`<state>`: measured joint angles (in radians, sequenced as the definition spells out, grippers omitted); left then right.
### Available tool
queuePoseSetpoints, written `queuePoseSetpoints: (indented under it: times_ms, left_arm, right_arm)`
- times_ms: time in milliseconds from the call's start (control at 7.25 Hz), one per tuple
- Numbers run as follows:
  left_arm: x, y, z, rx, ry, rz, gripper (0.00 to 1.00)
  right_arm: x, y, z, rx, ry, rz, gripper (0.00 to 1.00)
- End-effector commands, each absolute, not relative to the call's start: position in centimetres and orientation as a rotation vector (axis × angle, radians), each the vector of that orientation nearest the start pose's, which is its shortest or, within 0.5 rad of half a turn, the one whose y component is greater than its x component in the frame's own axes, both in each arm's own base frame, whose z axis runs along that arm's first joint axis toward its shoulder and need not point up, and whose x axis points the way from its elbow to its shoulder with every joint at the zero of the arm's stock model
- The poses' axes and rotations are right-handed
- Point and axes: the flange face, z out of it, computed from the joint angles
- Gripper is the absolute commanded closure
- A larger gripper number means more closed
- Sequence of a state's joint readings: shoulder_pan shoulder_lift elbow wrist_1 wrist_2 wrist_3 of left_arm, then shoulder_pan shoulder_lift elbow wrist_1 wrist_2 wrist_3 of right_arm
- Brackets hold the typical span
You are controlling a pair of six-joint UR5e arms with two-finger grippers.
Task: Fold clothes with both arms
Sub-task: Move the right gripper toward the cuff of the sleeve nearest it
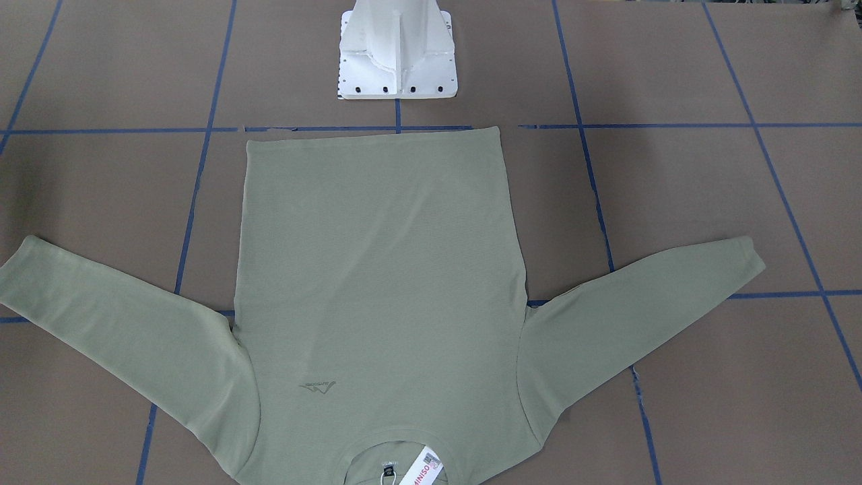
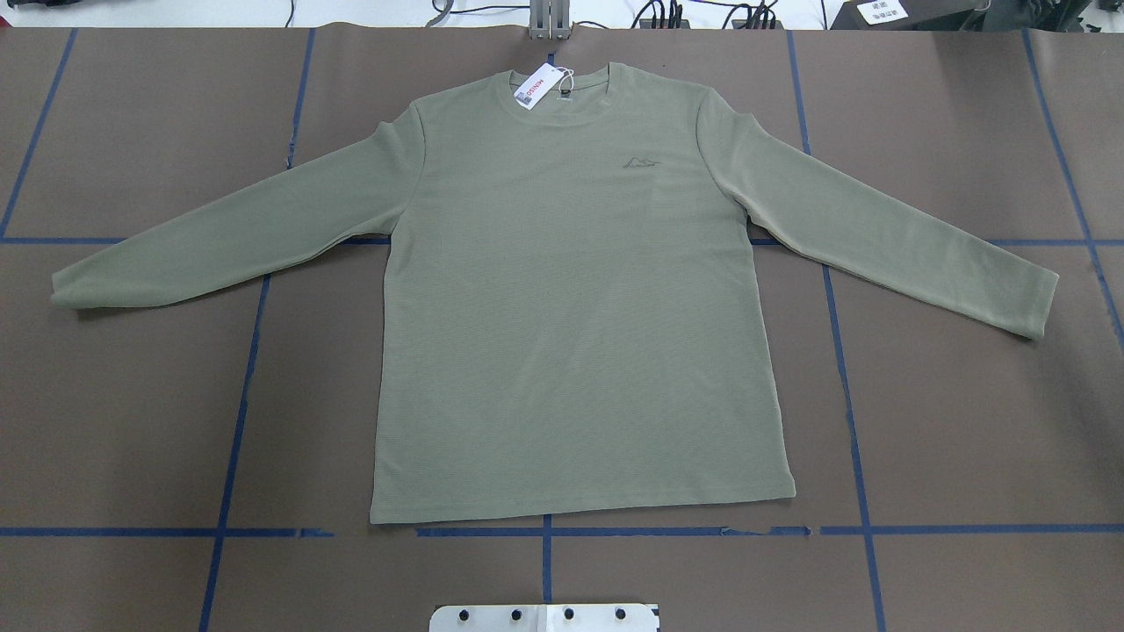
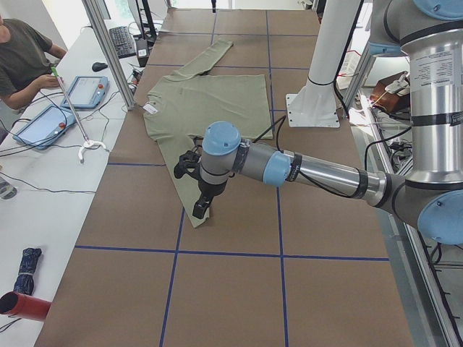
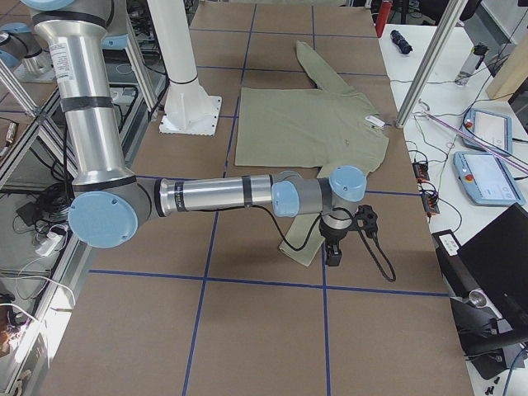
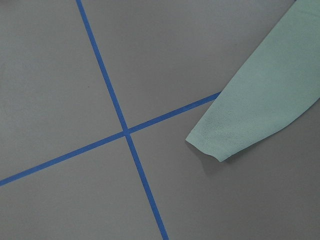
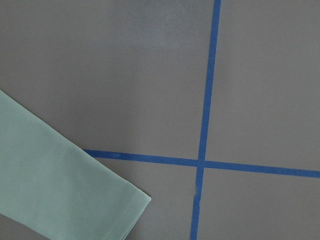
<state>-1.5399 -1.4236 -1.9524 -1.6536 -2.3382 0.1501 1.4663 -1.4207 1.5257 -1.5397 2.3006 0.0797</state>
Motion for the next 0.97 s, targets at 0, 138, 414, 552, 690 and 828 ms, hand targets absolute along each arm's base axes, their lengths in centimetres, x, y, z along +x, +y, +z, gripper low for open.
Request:
queuePoseSetpoints:
  times_ms: [0,138,414,552,690,828]
  left_arm:
    - [-5.1,-43.7,52.4,0.358,0.737,0.3,0.0]
    - [-5.0,-43.7,52.4,0.34,0.74,0.293,0.0]
    - [-5.4,-43.8,55.7,0.285,0.693,0.268,0.0]
    - [-5.4,-44.4,58.0,0.247,0.684,0.253,0.0]
    - [-5.4,-44.6,58.8,0.229,0.686,0.239,0.0]
    - [-5.4,-44.7,58.6,0.234,0.694,0.241,0.0]
  right_arm:
    - [0.7,-55.9,61.0,0.055,-0.744,-0.07,0.0]
    - [0.6,-56.0,60.8,0.056,-0.747,-0.071,0.0]
    - [0.5,-55.9,60.9,0.052,-0.749,-0.068,0.0]
    - [0.5,-55.9,61.0,0.049,-0.747,-0.065,0.0]
    - [0.5,-55.9,61.1,0.047,-0.747,-0.065,0.0]
    - [0.5,-55.8,61.6,0.036,-0.751,-0.059,0.0]
